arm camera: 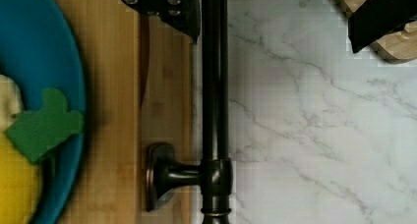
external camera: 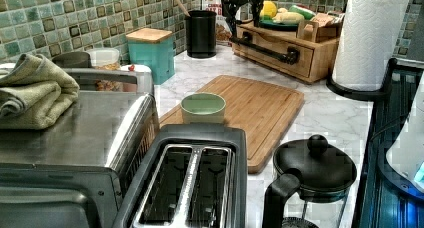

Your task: Open the drawer.

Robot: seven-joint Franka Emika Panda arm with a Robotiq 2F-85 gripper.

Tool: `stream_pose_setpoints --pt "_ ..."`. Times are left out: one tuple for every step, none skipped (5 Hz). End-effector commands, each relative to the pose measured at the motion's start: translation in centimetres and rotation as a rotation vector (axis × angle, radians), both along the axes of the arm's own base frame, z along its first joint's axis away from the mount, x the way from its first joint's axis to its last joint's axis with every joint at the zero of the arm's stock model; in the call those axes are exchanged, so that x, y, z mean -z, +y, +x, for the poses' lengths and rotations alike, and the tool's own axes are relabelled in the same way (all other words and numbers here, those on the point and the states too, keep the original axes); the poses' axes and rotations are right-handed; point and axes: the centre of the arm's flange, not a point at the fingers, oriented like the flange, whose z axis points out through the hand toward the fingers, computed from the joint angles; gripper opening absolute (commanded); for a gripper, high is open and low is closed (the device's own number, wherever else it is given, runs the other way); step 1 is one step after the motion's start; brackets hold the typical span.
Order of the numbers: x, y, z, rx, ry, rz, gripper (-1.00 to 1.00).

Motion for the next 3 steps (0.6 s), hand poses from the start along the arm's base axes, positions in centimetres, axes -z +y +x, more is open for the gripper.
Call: stream_pose_setpoints --pt "-1.6 1.1 3.8 -0.017 0.057 -0.09 1.0" --pt "-1.2 -0.1 3.4 -0.018 0.05 -0.099 1.0" --pt "-0.6 -1.0 2.9 -0.011 0.038 -0.103 1.0"
